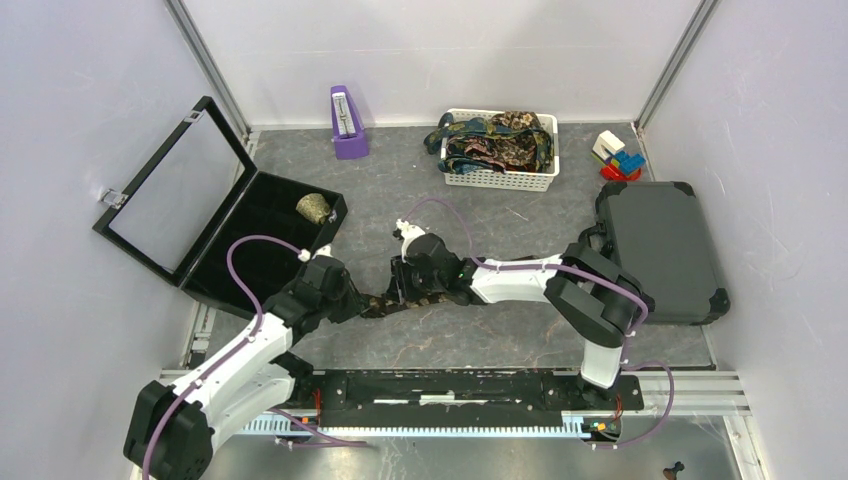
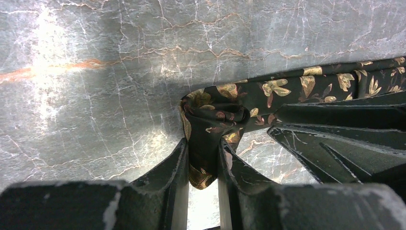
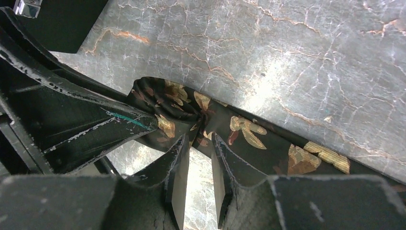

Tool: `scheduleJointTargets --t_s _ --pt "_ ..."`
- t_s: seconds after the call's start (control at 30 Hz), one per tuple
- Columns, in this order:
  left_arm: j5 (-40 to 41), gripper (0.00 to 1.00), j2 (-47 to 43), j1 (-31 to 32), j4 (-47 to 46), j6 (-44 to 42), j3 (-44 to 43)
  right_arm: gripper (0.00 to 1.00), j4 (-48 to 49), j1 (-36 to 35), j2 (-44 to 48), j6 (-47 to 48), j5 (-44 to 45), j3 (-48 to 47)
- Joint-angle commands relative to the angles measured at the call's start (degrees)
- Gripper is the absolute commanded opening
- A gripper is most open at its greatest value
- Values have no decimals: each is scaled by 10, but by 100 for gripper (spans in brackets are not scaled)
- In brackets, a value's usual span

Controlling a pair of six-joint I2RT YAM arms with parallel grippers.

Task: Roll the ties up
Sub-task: Roll the tie at the center of the board.

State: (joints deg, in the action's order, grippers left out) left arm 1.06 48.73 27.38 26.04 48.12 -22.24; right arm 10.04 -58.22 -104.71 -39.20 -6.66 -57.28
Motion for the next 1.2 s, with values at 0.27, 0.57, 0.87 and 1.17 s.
scheduleJointTargets --t_s 0.27,0.57,0.87,1.17 --pt "19 12 11 0 24 -6 -39 29 32 -16 -49 -17 -20 -47" --pt "35 12 14 0 39 -9 -53 28 35 -20 -68 -20 -27 -64" --pt "74 11 30 5 74 -21 -79 28 25 -19 -64 -8 -19 -68" --pt "105 10 50 18 85 -28 -95 28 13 -14 -46 7 2 -50"
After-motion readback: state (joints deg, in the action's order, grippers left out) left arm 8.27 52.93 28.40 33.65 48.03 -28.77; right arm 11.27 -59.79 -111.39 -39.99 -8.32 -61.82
